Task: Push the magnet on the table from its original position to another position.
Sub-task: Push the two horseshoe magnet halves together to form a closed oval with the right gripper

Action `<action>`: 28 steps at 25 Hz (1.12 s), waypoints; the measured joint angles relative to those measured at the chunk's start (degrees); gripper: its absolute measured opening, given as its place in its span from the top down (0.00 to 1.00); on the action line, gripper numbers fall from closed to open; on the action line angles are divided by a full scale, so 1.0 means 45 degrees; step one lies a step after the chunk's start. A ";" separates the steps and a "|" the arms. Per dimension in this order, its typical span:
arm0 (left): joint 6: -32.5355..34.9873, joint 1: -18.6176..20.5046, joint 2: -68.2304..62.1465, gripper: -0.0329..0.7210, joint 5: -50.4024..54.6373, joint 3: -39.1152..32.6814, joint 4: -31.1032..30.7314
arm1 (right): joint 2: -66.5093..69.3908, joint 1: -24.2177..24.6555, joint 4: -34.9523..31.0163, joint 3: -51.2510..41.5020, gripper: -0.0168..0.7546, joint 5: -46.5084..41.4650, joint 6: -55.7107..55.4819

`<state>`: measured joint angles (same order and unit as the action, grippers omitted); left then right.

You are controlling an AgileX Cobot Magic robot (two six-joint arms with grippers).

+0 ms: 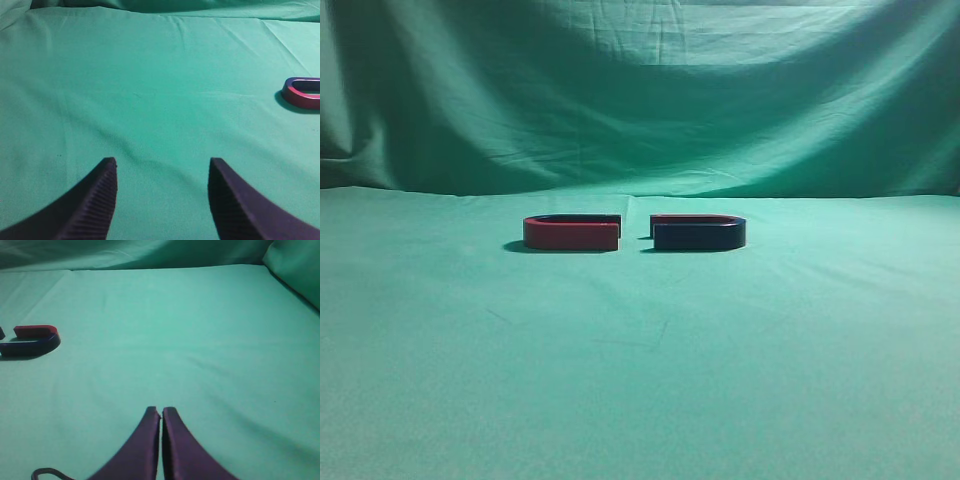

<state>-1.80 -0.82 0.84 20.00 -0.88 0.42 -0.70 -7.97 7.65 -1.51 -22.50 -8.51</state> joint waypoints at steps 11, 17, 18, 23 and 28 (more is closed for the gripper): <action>0.0000 0.0000 0.0000 0.46 0.0000 0.0000 0.0000 | 0.0000 0.0000 0.0120 -0.0045 0.98 0.7170 -0.0360; 0.0000 0.0000 0.0000 0.46 0.0000 0.0000 0.0000 | 0.2788 0.0000 0.0270 0.2259 0.98 0.4965 -0.0384; 0.0000 0.0000 0.0000 0.46 0.0000 0.0000 0.0000 | 0.3460 0.0000 0.0296 0.2771 0.98 0.4426 -0.0384; 0.0000 0.0000 0.0000 0.46 0.0000 0.0000 0.0000 | 0.7550 0.0000 -0.0464 0.5011 0.98 0.1272 -0.0384; 0.0000 0.0000 0.0000 0.46 0.0000 0.0000 0.0000 | 1.1150 0.0000 -0.1623 0.7505 0.98 -0.2178 0.0860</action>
<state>-1.80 -0.82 0.84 20.00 -0.88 0.42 49.47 -7.97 0.35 32.27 -32.30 -4.64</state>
